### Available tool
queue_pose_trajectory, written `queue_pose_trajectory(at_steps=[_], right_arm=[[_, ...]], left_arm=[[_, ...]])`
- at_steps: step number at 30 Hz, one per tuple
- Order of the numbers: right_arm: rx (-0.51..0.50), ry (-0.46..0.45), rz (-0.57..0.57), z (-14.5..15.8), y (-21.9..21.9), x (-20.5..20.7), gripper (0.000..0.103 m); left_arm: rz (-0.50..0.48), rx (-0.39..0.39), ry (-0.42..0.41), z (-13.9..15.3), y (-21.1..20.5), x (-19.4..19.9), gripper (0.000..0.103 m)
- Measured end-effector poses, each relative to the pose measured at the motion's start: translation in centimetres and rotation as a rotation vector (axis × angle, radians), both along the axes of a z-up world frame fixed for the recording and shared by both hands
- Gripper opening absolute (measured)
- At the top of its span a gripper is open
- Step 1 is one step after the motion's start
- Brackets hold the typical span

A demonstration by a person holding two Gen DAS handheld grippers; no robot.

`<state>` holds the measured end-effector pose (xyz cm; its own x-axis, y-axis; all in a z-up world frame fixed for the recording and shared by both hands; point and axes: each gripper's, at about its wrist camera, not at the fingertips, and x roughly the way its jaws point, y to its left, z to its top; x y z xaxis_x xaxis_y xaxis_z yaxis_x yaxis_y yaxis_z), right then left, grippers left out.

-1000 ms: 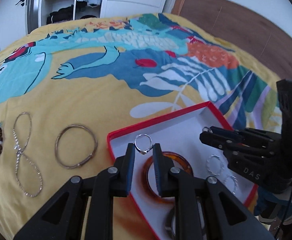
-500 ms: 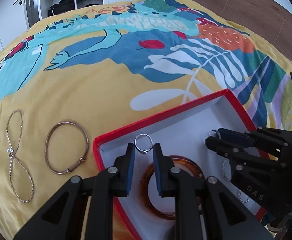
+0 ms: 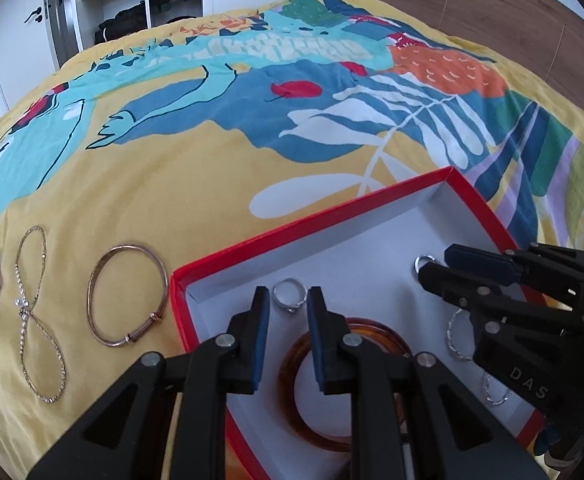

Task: Organize jewelry
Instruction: 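Carry both small silver rings into the red box and open both tools, then lift both open tools away from the box toward the remaining jewelry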

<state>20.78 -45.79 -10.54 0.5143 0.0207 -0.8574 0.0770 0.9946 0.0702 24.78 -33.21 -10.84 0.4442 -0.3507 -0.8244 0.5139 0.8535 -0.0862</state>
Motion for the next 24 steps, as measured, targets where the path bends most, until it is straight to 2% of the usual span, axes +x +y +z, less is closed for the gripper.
queue_pose_trajectory(at_steps=[1, 4, 7, 14, 19, 24], right_arm=[[-0.003, -0.006, -0.005, 0.3, -0.1, -0.2, 0.032], [0.001, -0.027, -0.018, 1.3, -0.4, -0.9, 0.033], [0.003, -0.051, -0.032, 2.6, -0.5, -1.6, 0.033], [0.018, -0.101, -0.054, 5.8, 0.6, -4.2, 0.033], [0.030, -0.131, -0.068, 8.1, 2.1, -6.8, 0.034], [0.028, -0.153, -0.072, 10.3, 4.0, -9.3, 0.035]], left_arm=[[0.000, -0.001, -0.002, 0.1, 0.0, -0.1, 0.018], [-0.002, -0.014, -0.018, 1.1, 0.3, -0.6, 0.019], [0.002, -0.037, -0.034, 2.5, 1.0, -1.2, 0.028], [0.024, -0.080, -0.074, 6.0, 3.5, -3.9, 0.028], [0.056, -0.082, -0.117, 8.1, 7.1, -6.9, 0.028], [0.106, -0.070, -0.124, 9.8, 11.3, -9.5, 0.028]])
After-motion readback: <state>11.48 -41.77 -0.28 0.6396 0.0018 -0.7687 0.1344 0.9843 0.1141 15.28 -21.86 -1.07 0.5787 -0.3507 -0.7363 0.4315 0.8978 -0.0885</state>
